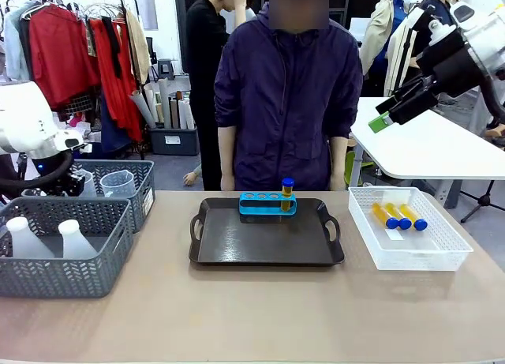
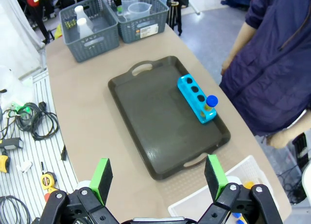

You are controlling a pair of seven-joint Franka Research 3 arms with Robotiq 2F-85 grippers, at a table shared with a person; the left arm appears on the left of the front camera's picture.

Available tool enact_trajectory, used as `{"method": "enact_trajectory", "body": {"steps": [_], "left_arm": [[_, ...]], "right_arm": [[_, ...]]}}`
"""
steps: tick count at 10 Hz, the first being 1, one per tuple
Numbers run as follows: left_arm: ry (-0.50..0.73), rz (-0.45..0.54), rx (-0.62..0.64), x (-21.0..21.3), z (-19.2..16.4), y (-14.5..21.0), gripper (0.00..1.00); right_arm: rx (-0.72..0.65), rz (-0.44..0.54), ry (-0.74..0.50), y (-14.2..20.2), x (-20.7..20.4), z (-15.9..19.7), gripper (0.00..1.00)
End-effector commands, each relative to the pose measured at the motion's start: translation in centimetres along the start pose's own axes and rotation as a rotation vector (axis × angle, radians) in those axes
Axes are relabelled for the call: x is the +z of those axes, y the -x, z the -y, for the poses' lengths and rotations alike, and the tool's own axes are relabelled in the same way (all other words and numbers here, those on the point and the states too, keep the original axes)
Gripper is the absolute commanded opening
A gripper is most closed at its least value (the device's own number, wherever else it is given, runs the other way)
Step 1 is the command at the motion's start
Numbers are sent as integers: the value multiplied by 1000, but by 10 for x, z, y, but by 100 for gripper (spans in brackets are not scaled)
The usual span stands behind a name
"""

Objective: Prepare the laboratory tools.
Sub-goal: Pick up one Large Measuring Cup and place it on the Handle tray.

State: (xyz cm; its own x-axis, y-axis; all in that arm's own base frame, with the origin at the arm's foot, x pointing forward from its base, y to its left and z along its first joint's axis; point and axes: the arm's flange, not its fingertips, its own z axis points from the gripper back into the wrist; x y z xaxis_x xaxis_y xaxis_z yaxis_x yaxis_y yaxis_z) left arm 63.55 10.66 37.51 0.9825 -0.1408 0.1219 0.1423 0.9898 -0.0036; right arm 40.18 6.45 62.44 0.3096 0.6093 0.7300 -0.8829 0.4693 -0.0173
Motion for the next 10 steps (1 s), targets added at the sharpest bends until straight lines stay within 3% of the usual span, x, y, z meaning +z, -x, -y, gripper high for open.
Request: {"method": "enact_trajectory", "body": {"steps": [1,6,10], "left_arm": [[-16,-2,2,9,-2,5,0],[8,-2,-6,40,6,13,0],[-22,52,-138,151,49,20,0]], "right_arm": [[3,5,0,-1,0,0,100],[3,5,0,-1,0,0,100],[3,5,0,-1,0,0,100]]}}
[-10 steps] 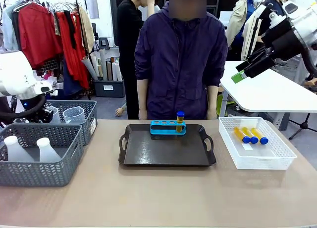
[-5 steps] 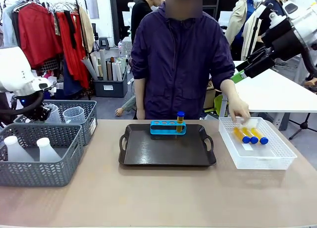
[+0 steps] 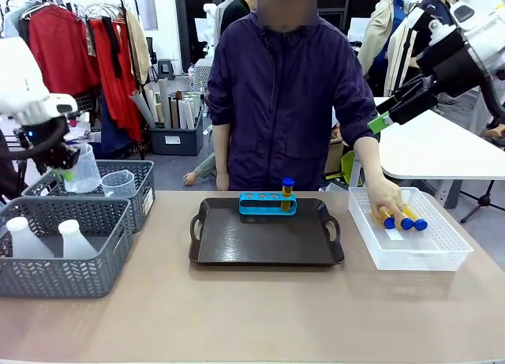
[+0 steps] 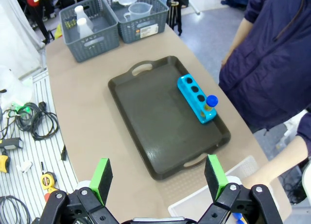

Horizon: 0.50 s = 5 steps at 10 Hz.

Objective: Prepare the laboratory tools.
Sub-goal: Pick up one Large Measuring Cup and place it on the Handle tray.

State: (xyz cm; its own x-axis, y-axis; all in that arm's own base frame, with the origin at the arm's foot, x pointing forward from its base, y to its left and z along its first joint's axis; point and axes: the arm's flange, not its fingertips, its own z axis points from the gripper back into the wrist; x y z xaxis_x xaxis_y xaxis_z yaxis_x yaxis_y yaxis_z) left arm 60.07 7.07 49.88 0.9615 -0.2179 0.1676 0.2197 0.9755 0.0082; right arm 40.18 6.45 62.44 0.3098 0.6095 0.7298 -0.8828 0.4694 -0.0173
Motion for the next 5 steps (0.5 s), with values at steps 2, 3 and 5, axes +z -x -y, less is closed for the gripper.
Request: {"method": "enact_trajectory", "body": {"steps": [2,3,5], "left_arm": [[-70,31,-129,76,31,1,0],[-50,18,-154,97,41,-2,0],[-61,49,-232,141,62,-4,0]], "right_arm": [[3,5,0,-1,0,0,100],[3,5,0,-1,0,0,100],[3,5,0,-1,0,0,100]]}}
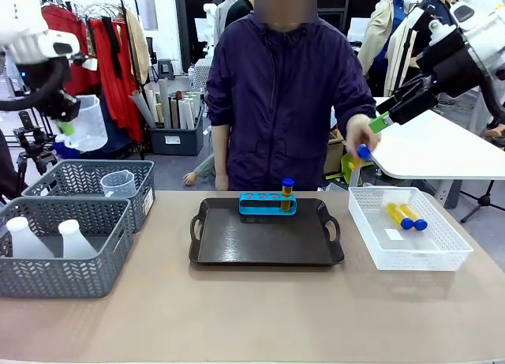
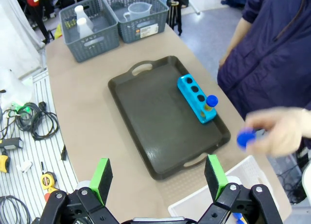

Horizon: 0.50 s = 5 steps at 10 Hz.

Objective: Prepare the laboratory tools.
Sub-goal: Pick up one Large Measuring Cup and place it on the Handle tray.

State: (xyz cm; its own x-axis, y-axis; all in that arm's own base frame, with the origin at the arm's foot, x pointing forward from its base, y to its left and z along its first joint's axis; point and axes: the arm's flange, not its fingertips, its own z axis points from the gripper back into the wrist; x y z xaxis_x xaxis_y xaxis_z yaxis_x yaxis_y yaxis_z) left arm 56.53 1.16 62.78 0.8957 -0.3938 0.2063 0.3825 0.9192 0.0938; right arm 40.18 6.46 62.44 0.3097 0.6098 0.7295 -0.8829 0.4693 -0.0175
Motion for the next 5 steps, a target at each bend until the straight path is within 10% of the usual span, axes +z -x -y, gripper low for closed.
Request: {"method": "enact_trajectory", "body": {"steps": [1,5], "left_arm": [[-18,9,-98,34,12,-7,0],[-40,7,-216,94,50,-16,0]], "right_arm": [[3,6,0,-1,0,0,100],[3,6,0,-1,0,0,100]]}}
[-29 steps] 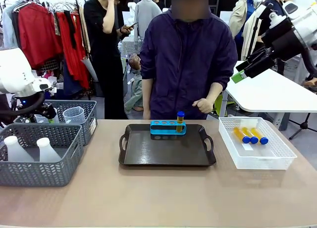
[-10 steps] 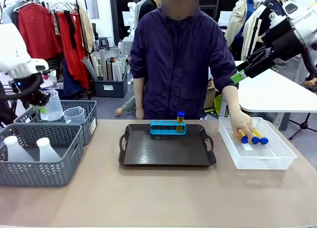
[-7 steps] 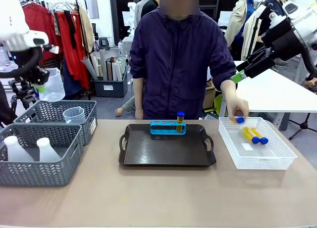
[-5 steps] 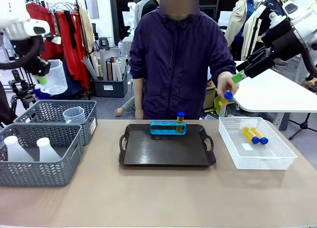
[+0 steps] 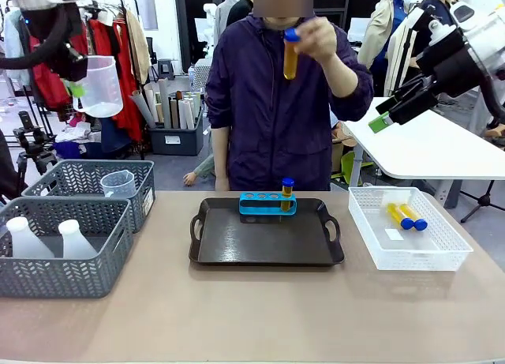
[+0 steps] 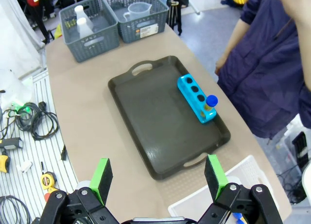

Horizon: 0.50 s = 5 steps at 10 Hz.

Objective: Prepare the laboratory tools.
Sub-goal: Pick up one Large Measuring Cup and place it on the Handle tray.

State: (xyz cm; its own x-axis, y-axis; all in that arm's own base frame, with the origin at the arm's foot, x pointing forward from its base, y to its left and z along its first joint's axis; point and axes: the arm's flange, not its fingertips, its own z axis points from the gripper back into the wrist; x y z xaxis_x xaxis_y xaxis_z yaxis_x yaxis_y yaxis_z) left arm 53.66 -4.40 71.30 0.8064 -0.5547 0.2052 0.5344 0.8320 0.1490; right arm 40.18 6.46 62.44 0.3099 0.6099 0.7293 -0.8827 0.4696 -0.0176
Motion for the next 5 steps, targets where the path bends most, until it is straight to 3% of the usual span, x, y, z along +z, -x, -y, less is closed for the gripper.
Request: {"method": "enact_trajectory", "body": {"steps": [1,5], "left_arm": [[-30,0,-44,11,0,0,0],[-7,5,-16,9,4,-2,0]], "right_arm": [[3,6,0,-1,0,0,100],[3,6,0,-1,0,0,100]]}}
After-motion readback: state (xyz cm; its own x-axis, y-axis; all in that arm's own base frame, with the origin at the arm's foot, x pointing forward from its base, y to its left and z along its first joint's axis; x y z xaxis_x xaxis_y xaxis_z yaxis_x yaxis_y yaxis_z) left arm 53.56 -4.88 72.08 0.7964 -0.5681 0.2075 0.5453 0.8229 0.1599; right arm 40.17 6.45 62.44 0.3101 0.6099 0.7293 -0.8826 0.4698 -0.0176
